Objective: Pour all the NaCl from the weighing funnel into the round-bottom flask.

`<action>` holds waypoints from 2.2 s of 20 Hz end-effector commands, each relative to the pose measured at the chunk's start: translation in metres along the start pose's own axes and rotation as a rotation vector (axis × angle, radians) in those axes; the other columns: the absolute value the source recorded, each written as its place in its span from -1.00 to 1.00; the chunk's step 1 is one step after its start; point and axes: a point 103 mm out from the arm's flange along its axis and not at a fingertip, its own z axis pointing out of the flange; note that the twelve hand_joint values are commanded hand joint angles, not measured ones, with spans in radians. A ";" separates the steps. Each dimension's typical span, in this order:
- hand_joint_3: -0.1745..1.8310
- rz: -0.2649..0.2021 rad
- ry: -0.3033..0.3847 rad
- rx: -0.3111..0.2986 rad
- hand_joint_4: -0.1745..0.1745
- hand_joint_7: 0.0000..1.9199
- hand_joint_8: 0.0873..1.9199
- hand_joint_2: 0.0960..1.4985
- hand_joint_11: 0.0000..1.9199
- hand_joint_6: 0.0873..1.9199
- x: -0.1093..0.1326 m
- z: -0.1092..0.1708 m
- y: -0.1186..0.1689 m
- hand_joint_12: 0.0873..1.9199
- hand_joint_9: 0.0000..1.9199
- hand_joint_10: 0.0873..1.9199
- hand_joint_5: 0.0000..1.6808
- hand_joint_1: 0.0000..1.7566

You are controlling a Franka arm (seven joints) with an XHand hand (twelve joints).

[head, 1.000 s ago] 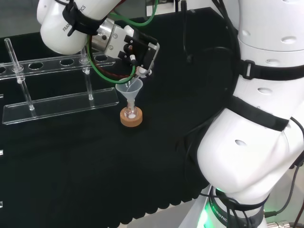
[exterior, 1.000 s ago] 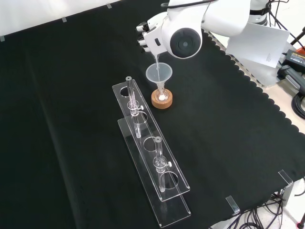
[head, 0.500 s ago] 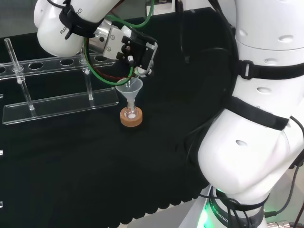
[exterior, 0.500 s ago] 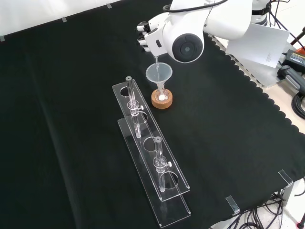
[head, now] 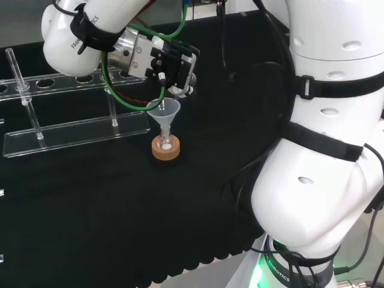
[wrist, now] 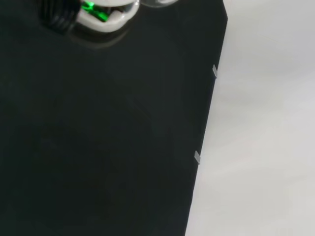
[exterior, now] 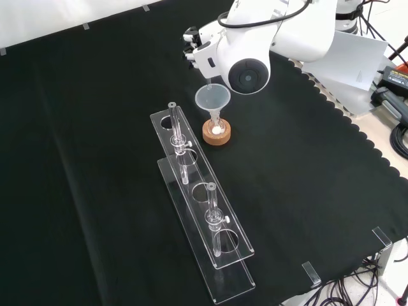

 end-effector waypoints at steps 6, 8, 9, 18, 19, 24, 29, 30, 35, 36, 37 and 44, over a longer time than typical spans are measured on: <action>-0.33 0.010 -0.019 -0.006 1.00 -0.12 -0.39 -0.10 0.09 -0.52 0.000 -0.007 -0.003 -0.14 0.37 -1.00 0.57 0.28; -0.33 0.010 -0.026 -0.008 1.00 -0.12 -0.39 -0.10 0.09 -0.52 0.000 -0.008 -0.003 -0.14 0.37 -1.00 0.57 0.28; -0.33 0.011 -0.028 -0.008 1.00 -0.12 -0.39 -0.10 0.09 -0.52 0.001 -0.009 -0.003 -0.14 0.37 -1.00 0.57 0.28; -0.33 0.008 -0.041 -0.019 1.00 -0.12 -0.39 -0.10 0.09 -0.51 0.004 -0.016 -0.004 -0.14 0.37 -1.00 0.56 0.28; -0.33 0.008 -0.040 -0.018 1.00 -0.12 -0.39 -0.10 0.09 -0.51 0.004 -0.016 -0.004 -0.14 0.37 -1.00 0.56 0.28; -0.33 0.008 -0.026 -0.015 1.00 -0.12 -0.38 -0.10 0.09 -0.51 0.003 -0.014 -0.005 -0.14 0.37 -1.00 0.56 0.28; -0.33 0.002 -0.002 -0.011 1.00 -0.13 -0.38 -0.10 0.09 -0.51 0.003 -0.005 -0.003 -0.14 0.37 -1.00 0.56 0.28; -0.33 -0.001 0.007 -0.008 1.00 -0.13 -0.38 -0.10 0.09 -0.51 0.003 -0.004 -0.003 -0.14 0.37 -1.00 0.56 0.28; -0.33 -0.013 0.063 -0.014 1.00 -0.13 -0.38 -0.10 0.09 -0.51 0.003 -0.001 -0.002 -0.14 0.37 -1.00 0.56 0.28; -0.33 -0.018 0.070 -0.028 1.00 -0.13 -0.38 -0.10 0.09 -0.51 0.002 0.000 -0.001 -0.14 0.37 -1.00 0.56 0.28; -0.33 -0.024 0.074 -0.042 1.00 -0.13 -0.38 -0.10 0.09 -0.51 0.001 0.002 0.000 -0.14 0.37 -1.00 0.56 0.28; -0.33 -0.057 0.180 -0.052 1.00 -0.13 -0.38 -0.10 0.09 -0.51 -0.004 0.017 0.007 -0.14 0.37 -1.00 0.56 0.28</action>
